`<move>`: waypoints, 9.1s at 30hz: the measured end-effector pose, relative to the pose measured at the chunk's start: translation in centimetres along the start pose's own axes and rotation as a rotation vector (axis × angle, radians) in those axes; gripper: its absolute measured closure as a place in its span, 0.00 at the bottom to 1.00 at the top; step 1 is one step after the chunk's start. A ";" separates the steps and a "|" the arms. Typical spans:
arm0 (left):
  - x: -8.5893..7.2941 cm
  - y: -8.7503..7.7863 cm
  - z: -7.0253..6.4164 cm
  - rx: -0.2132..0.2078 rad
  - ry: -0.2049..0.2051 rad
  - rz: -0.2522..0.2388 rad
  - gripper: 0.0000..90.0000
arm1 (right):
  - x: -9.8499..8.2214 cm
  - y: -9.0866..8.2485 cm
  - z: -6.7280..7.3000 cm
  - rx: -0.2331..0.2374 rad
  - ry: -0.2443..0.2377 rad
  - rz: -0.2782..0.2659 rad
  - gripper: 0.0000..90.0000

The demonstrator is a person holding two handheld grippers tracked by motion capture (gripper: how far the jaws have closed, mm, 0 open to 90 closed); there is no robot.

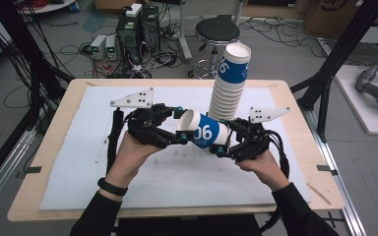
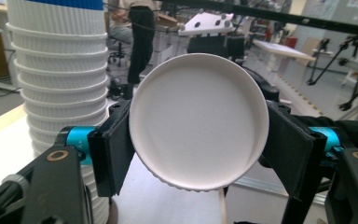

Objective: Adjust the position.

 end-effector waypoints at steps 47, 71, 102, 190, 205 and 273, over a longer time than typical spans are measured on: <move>-0.8 0.4 0.0 0.000 0.010 0.189 0.33 | 0.2 -0.4 0.1 0.034 -0.075 0.130 0.17; -1.0 0.5 0.0 -0.016 0.010 0.135 0.33 | 1.0 -0.9 0.3 0.018 -0.062 0.041 0.20; -1.6 1.1 -0.1 0.007 0.039 0.321 0.32 | 0.9 -0.6 0.4 0.036 -0.067 0.118 0.18; -3.3 3.1 -0.2 0.019 0.047 0.451 0.28 | 1.6 0.1 1.2 0.042 -0.083 0.166 0.26; -2.5 2.5 -0.1 0.002 0.059 0.335 0.33 | 2.2 -0.6 1.3 0.027 -0.056 0.048 0.18; -2.7 4.0 -0.7 -0.041 0.012 0.258 0.23 | 2.3 0.4 1.8 0.033 -0.062 -0.005 0.25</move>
Point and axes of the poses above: each handheld gripper's, and its own axes: y roughly forward along the jaws, x roughly out of its top, z roughly to its left, the point moved 4 cm from there along y, roughly forward along the jaws, and after that the axes turned 8 degrees about -y, right-handed, at the moved point
